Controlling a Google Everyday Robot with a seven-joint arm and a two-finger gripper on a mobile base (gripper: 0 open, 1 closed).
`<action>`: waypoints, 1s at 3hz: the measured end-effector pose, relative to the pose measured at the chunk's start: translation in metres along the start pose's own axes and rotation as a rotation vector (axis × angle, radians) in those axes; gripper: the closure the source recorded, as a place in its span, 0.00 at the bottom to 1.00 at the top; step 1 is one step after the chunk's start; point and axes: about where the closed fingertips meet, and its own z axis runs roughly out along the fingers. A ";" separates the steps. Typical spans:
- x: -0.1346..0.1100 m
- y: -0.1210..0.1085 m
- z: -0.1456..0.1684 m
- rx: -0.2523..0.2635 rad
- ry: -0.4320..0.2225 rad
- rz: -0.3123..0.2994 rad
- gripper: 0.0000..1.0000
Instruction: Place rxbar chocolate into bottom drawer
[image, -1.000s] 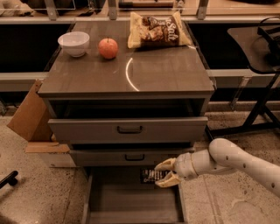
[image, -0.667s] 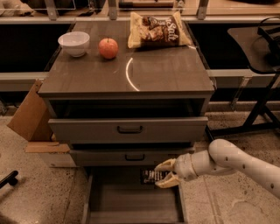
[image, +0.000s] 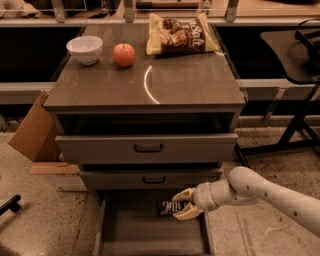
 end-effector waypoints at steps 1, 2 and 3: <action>0.027 -0.007 0.024 0.005 -0.011 -0.005 1.00; 0.055 -0.015 0.050 -0.003 -0.037 0.000 1.00; 0.083 -0.023 0.074 -0.016 -0.070 0.022 1.00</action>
Offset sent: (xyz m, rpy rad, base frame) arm 0.0264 0.0112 -0.1224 0.0676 0.0065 -0.0057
